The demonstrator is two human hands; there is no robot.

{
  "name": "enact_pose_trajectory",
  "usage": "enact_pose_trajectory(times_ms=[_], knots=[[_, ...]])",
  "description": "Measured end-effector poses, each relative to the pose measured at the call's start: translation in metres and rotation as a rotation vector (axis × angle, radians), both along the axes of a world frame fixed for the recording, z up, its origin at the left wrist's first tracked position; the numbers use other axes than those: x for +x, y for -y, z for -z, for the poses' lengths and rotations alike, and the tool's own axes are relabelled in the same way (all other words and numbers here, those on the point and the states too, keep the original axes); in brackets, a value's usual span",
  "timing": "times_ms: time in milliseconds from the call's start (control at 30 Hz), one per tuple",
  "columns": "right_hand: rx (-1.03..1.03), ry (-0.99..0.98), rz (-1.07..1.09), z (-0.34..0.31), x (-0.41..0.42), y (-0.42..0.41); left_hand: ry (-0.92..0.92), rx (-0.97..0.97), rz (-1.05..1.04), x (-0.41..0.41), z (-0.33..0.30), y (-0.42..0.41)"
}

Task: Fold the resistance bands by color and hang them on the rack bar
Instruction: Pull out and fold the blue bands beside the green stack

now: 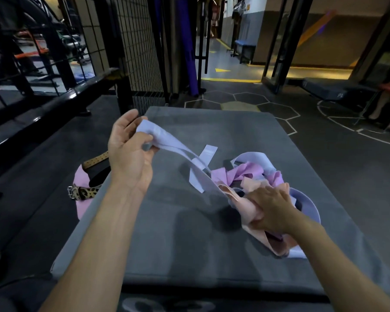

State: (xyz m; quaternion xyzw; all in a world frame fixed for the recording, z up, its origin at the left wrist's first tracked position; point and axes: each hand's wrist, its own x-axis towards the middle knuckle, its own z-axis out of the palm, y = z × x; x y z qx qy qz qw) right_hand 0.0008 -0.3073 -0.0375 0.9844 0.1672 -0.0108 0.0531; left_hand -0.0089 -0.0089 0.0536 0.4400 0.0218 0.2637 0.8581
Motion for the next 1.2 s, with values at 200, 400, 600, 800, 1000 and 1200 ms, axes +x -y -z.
enact_pose_trajectory(times_ms=[200, 400, 600, 800, 1000, 1200], knots=[[0.04, 0.066, -0.046, -0.001, -0.006, -0.01, -0.117, 0.147, -0.166, 0.015, 0.023, -0.004], [0.414, 0.156, 0.3, -0.015, -0.002, 0.019, -0.216, 0.239, -0.252, 0.018, 0.034, -0.017], [0.15, -0.098, 0.425, -0.013, -0.004, 0.014, -0.1, 0.312, 0.014, -0.001, 0.009, -0.013], [0.707, -0.105, -0.063, -0.043, -0.03, -0.05, 0.096, 0.374, 0.385, -0.029, -0.019, -0.011], [1.321, -0.701, -0.244, -0.029, -0.033, -0.109, 0.053, 0.405, 0.305, -0.028, -0.014, -0.012], [1.237, -1.277, -0.145, 0.003, -0.038, -0.115, -0.221, 0.418, 0.032, -0.016, 0.017, -0.047]])
